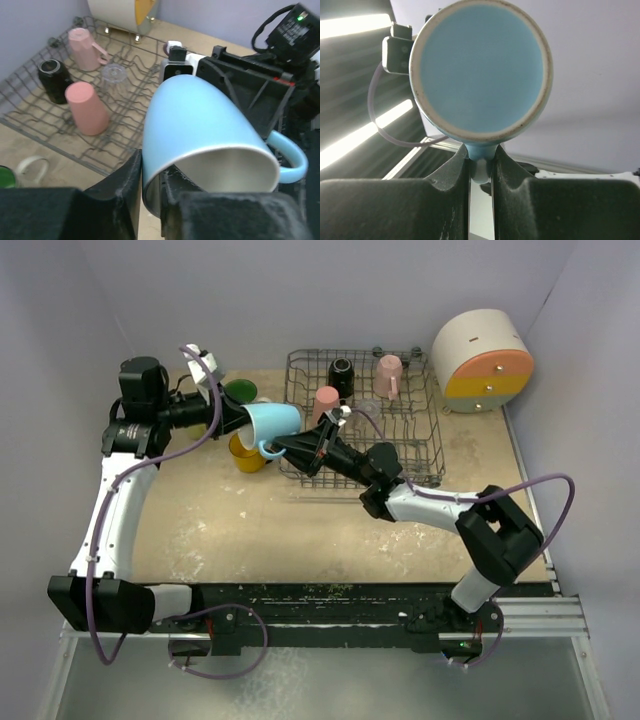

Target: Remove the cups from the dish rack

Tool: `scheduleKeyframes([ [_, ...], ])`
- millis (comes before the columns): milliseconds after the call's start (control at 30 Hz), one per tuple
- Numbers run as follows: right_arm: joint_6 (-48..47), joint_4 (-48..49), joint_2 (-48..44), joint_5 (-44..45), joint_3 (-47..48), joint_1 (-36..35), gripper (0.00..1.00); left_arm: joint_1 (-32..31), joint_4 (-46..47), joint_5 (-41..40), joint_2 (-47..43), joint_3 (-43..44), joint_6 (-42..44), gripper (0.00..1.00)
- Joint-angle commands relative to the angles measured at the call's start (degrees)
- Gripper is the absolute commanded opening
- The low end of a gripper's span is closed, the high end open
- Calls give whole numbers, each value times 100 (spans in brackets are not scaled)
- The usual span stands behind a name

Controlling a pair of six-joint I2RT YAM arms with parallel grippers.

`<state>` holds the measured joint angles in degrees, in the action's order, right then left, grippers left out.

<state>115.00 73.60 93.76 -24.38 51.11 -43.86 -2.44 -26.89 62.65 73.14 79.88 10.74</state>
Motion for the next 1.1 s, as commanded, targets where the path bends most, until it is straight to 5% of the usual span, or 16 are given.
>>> scheduleKeyframes([
  [0,172,899,-93,363,459,-110,0,-27,84,27,-216,44,244,9],
  [33,163,902,-61,345,487,-133,0,-28,86,35,-213,61,199,0],
  [133,73,818,8,186,563,-150,3,-29,112,-7,-199,123,17,0],
  [267,-336,81,-108,-432,589,82,60,-28,-368,-760,-97,384,115,0],
  [400,-1657,-1889,-638,-752,541,659,95,-19,-1460,-2125,176,949,837,0],
  [567,-3880,-4780,-1279,-742,808,1701,100,65,-2762,-3801,519,1467,1692,0],
  [733,-5405,-6436,-1590,-324,1287,2240,100,917,-3890,-4083,1194,2048,2375,0],
  [867,-6502,-7495,-1552,197,1832,2312,100,1589,-3980,-4334,1787,2108,2633,0],
  [1067,-7288,-8278,-1309,391,2375,2325,100,1652,-3366,-4800,2338,1466,2648,0],
])
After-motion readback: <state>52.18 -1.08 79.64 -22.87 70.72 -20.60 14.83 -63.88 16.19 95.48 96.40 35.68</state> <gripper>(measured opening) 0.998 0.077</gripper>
